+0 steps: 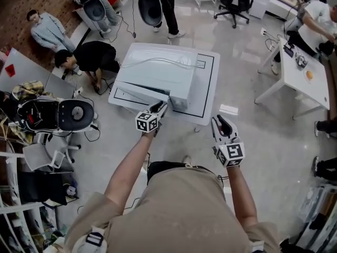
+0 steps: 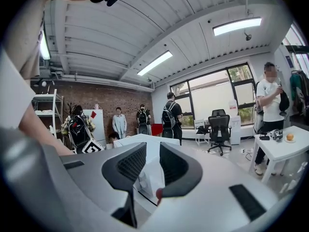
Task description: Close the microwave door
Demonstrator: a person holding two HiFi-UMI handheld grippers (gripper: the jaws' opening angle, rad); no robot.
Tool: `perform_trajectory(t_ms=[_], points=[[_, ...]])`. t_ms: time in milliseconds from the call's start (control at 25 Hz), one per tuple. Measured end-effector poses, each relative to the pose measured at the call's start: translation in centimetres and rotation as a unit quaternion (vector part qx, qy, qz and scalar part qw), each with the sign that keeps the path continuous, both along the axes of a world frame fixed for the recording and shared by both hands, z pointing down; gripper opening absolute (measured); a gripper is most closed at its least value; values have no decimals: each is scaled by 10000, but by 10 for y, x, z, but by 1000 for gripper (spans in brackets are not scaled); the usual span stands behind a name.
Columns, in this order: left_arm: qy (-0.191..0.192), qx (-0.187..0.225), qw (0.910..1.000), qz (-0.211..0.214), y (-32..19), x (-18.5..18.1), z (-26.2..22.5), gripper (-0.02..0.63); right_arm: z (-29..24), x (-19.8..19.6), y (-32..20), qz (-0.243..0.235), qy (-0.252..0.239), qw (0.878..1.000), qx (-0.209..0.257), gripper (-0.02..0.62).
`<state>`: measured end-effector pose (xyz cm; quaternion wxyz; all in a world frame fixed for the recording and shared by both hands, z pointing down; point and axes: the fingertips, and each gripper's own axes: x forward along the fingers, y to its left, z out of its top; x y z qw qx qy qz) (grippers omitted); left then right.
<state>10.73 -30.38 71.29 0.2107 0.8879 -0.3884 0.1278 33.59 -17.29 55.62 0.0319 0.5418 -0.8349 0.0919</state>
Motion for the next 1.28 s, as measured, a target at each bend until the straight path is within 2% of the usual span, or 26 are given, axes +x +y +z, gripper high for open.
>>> perform_trajectory(t_ms=[160,320,360,400,520,600,640,1000,1160,1280], points=[[74,-15,9998,-182,-16,4,-1,127,-2,7,-7,51,21,10000,-31,87],[519,-267,9975,-399,-35,12,-4,128,-2,14,-14,64,24,9999,-129,86],[496,-314,9973,-443,-40,13,-4,167,1,15,-15,55,45,9998,-161,87],[452,-322,9974,-454,-42,13,-5,109,4,14,-15,43,72,9998,-183,87],[370,-252,9987,-259,-38,16,-6,114,8,7,-14,-62,133,9997,-187,87],[303,-249,9992,-121,-33,24,-6,177,8,3,-13,-131,135,9997,-179,87],[273,-262,9993,-73,-30,28,-5,183,9,2,-11,-144,123,9997,-184,87],[248,-430,9986,188,-26,12,-8,187,5,-44,0,-273,67,9995,-168,87],[55,-417,9987,277,-26,9,-5,187,6,-55,5,-273,64,9995,-170,87],[-126,-230,9991,320,-20,9,-8,189,7,-59,9,-249,72,9995,-175,87]])
